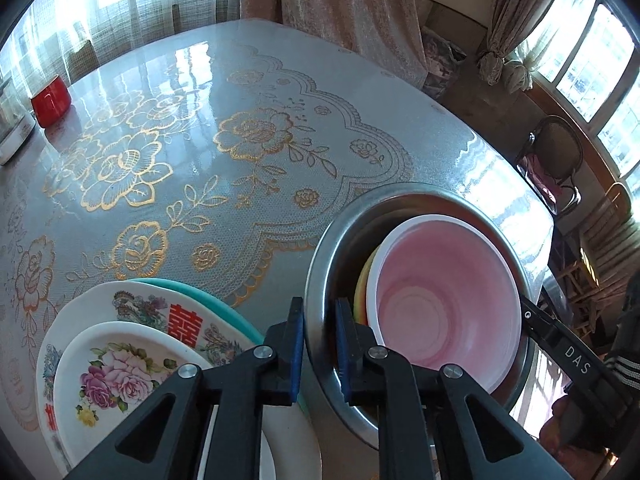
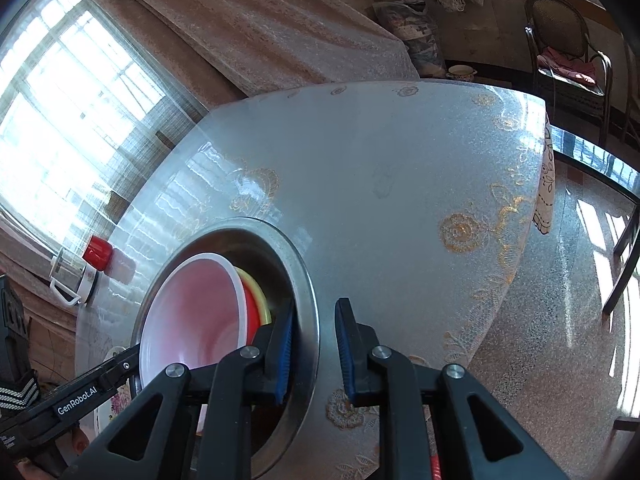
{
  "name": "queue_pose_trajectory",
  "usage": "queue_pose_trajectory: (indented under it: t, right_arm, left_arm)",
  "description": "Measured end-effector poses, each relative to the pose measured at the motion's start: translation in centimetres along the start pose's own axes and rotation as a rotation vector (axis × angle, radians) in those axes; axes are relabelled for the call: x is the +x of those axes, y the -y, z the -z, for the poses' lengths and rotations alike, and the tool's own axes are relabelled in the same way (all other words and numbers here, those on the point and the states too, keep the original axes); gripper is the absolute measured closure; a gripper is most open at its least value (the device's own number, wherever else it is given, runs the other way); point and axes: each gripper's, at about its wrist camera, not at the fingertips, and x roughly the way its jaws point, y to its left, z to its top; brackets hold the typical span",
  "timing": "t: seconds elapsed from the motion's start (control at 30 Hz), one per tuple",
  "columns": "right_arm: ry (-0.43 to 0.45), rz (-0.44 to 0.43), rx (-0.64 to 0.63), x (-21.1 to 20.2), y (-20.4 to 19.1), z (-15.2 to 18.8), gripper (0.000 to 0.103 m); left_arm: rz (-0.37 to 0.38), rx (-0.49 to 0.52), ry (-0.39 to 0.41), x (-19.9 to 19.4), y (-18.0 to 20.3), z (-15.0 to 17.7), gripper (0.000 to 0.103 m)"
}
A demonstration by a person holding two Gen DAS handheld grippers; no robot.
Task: Organize plates and bowls
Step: 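Lift the nested steel bowl with both grippers toward the plate stack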
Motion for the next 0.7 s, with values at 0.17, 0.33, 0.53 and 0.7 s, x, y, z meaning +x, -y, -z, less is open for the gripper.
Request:
queue_pose_trajectory:
  t: [0.17, 0.33, 0.53, 0.7]
  right_arm:
    - [-0.032, -0.037, 0.017, -0.1, 0.5, 0.5, 0.082]
    - [-0.070, -0.064, -0.011, -0.6, 0.3, 1.3, 0.082]
    - [-0.075, -0.077, -0.024, 0.1, 0.0, 1.4, 0.089]
    - [-0.060, -0.060, -0.028, -0.2, -0.2, 1.5, 0.091]
  left_arm:
    - [-0.004, -0.007, -0.019, -0.2, 0.0, 0.5, 0.087]
    - [-0.025, 0.026, -0.011, -0.5, 0.3, 1.9, 0.084]
    - [-0.011, 0.009, -0.002, -0.6, 0.5, 3.1, 0.087]
    - [0.014, 0.007, 0.021, -1.3, 0.8, 4.6, 0.088]
